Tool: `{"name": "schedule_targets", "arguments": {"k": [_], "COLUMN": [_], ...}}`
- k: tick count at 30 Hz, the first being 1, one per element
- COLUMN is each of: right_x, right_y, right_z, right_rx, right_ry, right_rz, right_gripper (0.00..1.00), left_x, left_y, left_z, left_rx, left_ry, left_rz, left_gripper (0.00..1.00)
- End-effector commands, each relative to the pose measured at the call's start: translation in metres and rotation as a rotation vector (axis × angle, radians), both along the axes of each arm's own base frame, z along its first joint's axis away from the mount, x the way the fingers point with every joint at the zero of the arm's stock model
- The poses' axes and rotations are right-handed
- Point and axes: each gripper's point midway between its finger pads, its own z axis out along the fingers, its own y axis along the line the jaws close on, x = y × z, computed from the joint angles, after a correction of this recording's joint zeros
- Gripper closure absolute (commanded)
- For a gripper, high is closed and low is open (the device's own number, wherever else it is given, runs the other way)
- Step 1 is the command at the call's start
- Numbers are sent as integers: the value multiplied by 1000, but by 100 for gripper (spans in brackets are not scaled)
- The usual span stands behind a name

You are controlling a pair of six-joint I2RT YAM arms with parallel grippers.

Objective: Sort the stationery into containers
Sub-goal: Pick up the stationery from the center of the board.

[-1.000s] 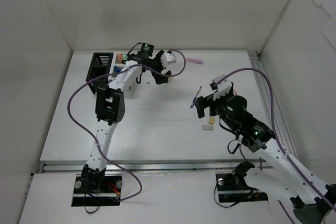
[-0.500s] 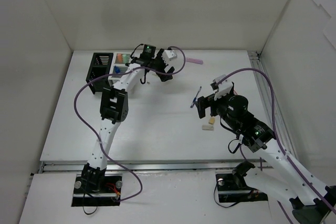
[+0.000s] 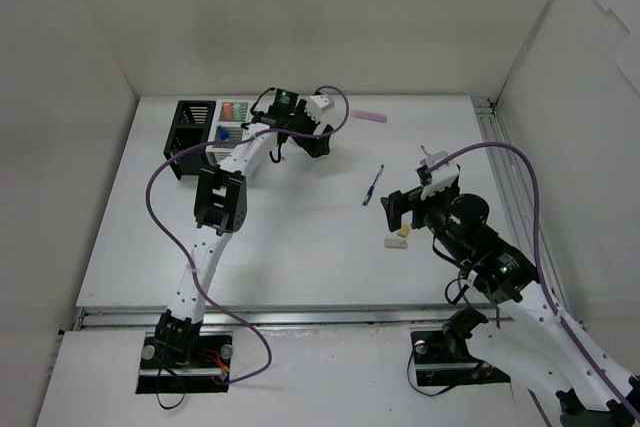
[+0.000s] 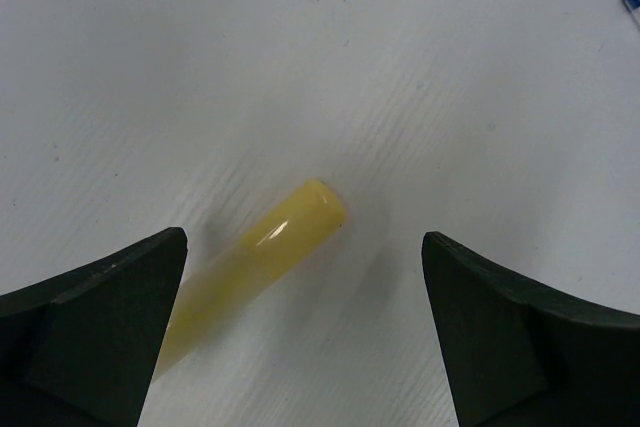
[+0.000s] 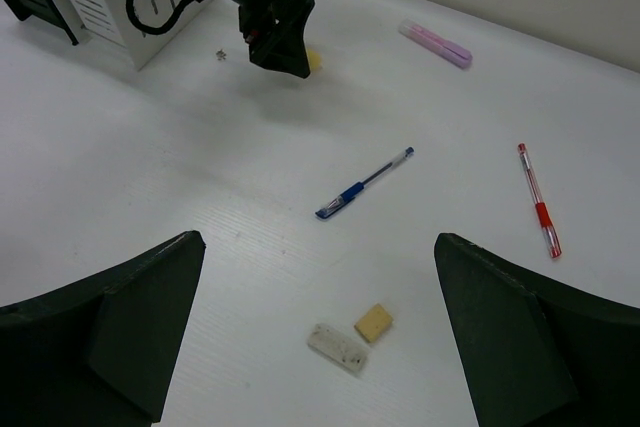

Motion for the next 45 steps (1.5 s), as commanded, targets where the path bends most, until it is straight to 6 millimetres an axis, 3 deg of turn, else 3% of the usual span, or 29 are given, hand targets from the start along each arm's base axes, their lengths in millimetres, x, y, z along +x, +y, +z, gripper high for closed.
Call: {"name": "schedule_targets", "arguments": {"k": [1, 12, 16, 19, 20, 22, 30, 32, 35, 38, 41, 44, 45], "right_x": [4, -2, -2, -2, -2, -2, -5, -4, -2, 0, 5, 12, 13], "right_y": [-4, -9, -8, -7, -7, -8, -8, -8, -11, -14, -18, -23, -22], "right_z": [18, 28, 28, 27, 27, 28, 31, 30, 29, 29, 24, 19, 19], "right_rx": [42, 74, 75, 77, 77, 79, 87, 84, 79, 72, 56, 37, 33], "right_ry": [-59, -87, -85, -82, -82, -85, -95, -92, -90, -91, -82, -63, -62], "right_rz": [-34, -35, -32, -28, -30, -34, -27, -28, -46, -67, -105, -149, -151], "right_gripper": [2, 2, 2, 2, 2, 2, 2, 2, 2, 2, 2, 2, 2], "left_x": [4, -10, -21, -30, -32, -35, -31, -33, -26, -21, -23, -23, -26], "left_y": [5, 16, 38, 43, 43, 41, 31, 27, 26, 29, 36, 55, 67], "left_z": [64, 45, 22, 6, 3, -1, 10, 13, 33, 77, 142, 182, 205], "left_rx": [-42, 1, 151, 286, 311, 356, 358, 338, 303, 243, 137, 67, 5], "left_ry": [-61, 44, 82, 71, 66, 52, -17, -18, -54, -138, -271, -356, -391], "left_rz": [61, 118, 221, 263, 263, 252, 214, 199, 241, 307, 380, 481, 514], "left_gripper": [0, 0, 1, 15, 26, 33, 67, 84, 100, 100, 100, 100, 100]}}
